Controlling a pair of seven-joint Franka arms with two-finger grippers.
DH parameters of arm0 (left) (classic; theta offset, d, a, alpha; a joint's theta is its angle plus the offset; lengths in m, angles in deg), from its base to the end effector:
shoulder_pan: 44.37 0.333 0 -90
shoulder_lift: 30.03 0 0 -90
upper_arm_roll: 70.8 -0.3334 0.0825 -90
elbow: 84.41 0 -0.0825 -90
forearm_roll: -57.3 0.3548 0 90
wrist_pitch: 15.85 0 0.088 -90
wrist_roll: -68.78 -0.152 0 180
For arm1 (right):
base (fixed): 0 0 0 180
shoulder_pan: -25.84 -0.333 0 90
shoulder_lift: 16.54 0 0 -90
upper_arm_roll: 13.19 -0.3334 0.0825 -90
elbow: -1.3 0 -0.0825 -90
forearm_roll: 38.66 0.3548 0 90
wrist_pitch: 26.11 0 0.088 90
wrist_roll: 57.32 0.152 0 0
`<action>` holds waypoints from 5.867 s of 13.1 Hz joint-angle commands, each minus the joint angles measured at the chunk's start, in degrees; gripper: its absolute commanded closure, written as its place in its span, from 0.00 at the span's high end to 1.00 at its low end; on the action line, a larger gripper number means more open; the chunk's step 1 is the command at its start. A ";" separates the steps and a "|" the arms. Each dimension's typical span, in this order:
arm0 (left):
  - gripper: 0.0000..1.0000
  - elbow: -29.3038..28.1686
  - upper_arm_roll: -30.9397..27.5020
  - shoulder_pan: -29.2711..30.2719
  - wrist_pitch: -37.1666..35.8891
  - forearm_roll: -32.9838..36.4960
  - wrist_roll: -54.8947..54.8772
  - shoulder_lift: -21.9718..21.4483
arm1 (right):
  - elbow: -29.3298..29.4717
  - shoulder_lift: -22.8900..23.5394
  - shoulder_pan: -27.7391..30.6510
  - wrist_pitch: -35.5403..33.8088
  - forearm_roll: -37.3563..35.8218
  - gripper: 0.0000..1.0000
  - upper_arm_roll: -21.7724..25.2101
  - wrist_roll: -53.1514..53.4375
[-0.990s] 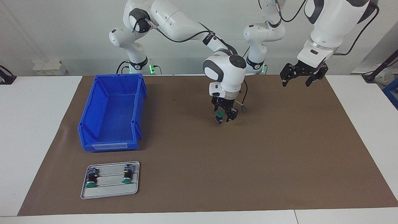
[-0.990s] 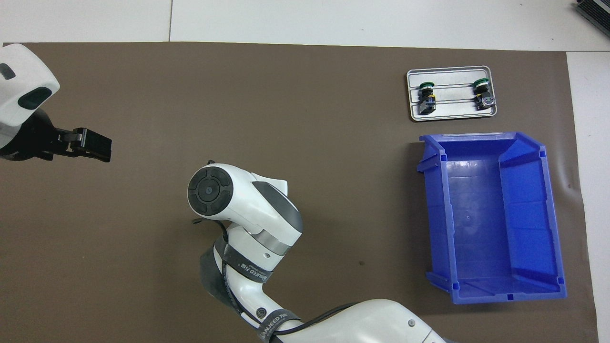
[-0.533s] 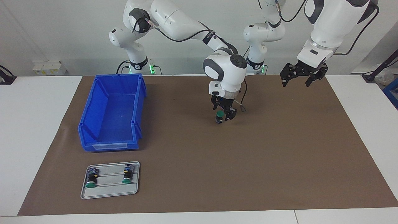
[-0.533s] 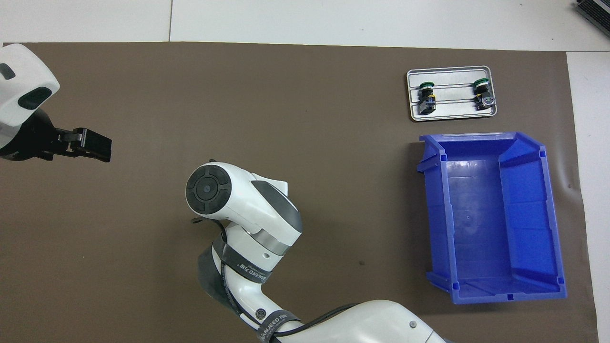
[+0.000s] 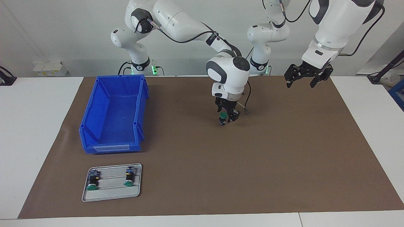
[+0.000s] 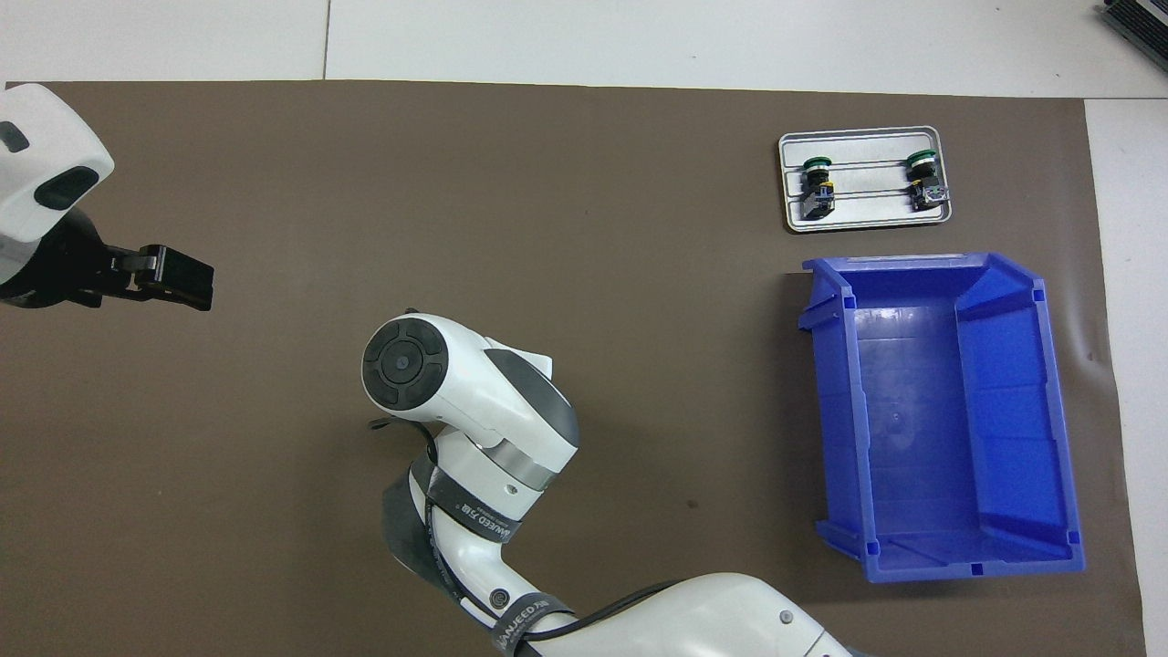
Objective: Place and press button with both arms
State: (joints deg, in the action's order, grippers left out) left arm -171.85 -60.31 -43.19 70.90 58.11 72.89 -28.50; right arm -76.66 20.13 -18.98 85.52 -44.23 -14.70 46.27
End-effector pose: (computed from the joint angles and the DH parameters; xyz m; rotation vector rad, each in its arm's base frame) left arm 0.5202 -0.0817 0.5979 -3.1242 0.1411 0.0578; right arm 0.4951 0.4983 0.3223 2.7197 -1.4263 0.0884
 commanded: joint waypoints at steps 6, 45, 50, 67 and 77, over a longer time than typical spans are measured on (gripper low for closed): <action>1.00 -2.04 0.32 0.66 -0.08 0.42 -0.15 -1.88 | -1.06 -0.73 0.52 1.31 0.73 0.04 0.10 1.79; 1.00 -2.04 0.32 0.66 -0.08 0.42 -0.15 -1.88 | -38.41 -25.26 47.37 20.54 2.05 0.00 0.01 -117.92; 1.00 -2.04 0.32 0.66 -0.08 0.42 -0.15 -1.88 | -38.50 -22.70 47.46 23.45 2.22 0.00 0.01 -117.40; 1.00 -2.04 0.32 0.66 -0.08 0.42 -0.15 -1.88 | -17.08 -35.36 46.40 -8.43 4.33 0.97 -1.83 -91.99; 1.00 -2.04 0.32 0.66 -0.08 0.42 -0.15 -1.88 | -15.02 -38.60 46.31 -19.26 4.25 0.99 -1.92 -90.94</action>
State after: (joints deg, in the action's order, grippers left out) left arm -171.85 -60.31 -43.18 70.90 58.11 72.89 -28.50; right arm -88.08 -16.00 26.95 66.56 -41.03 -16.16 -46.03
